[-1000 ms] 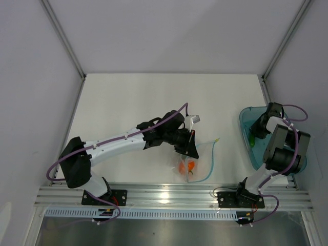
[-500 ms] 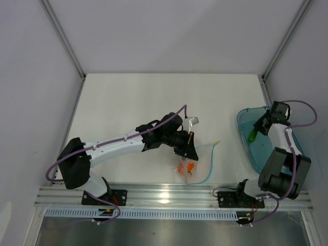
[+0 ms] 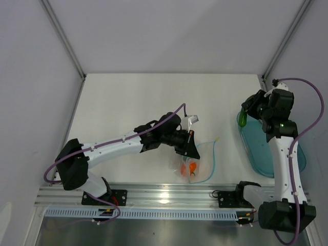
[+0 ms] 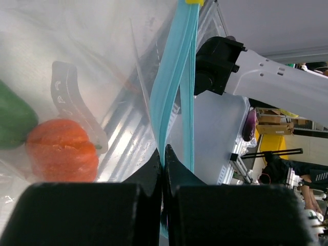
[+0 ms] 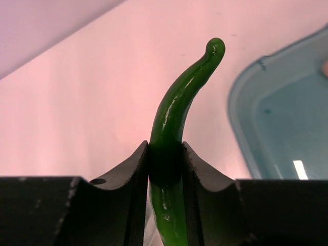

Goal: Place the food in the zip-top bag and seal the zipper
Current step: Pick up the fake vegetable from the bin, then place the fake vegetable in the zipper food storage bag.

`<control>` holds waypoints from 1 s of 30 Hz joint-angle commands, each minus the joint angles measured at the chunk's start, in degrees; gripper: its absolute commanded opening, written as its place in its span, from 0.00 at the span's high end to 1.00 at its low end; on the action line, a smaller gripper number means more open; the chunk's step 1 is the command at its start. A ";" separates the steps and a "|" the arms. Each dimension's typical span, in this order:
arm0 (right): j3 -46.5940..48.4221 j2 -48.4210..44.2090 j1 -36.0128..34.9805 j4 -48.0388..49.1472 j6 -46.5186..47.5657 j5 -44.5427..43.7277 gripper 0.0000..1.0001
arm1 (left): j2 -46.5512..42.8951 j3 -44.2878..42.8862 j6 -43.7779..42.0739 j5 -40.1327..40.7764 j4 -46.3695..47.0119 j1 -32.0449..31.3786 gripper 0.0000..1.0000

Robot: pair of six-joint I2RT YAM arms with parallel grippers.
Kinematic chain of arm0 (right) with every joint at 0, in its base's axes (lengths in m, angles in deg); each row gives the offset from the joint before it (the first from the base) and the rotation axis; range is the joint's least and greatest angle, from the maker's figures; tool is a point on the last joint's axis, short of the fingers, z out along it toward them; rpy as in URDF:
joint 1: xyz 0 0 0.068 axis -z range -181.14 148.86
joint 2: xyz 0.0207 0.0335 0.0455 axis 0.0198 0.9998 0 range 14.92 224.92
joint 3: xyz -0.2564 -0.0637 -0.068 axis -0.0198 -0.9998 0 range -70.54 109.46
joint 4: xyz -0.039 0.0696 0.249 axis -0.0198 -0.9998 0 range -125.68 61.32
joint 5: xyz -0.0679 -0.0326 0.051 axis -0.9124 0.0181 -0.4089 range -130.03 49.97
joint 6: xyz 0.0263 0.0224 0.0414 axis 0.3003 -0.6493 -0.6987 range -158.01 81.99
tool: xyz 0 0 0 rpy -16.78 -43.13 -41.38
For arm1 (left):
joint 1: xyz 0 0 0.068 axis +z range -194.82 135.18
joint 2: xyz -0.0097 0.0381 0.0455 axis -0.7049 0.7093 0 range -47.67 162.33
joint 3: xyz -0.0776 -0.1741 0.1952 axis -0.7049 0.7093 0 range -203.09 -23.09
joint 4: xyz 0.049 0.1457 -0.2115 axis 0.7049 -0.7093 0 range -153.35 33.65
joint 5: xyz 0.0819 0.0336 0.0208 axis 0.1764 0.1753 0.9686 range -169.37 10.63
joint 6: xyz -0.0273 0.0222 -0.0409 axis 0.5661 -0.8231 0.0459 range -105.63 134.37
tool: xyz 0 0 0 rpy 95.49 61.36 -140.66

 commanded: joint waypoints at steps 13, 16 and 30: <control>-9.90 -26.74 -10.80 3.33 -3.35 39.06 0.99 | -0.26 -5.83 0.50 -4.23 3.01 1.70 0.99; -13.42 -31.06 -12.38 7.37 -2.83 44.24 0.97 | 0.18 -6.19 1.55 -5.99 4.15 2.41 0.99; -15.36 -35.46 -14.49 17.74 -6.16 50.50 0.95 | 1.41 -4.44 6.21 -14.17 9.77 3.11 0.99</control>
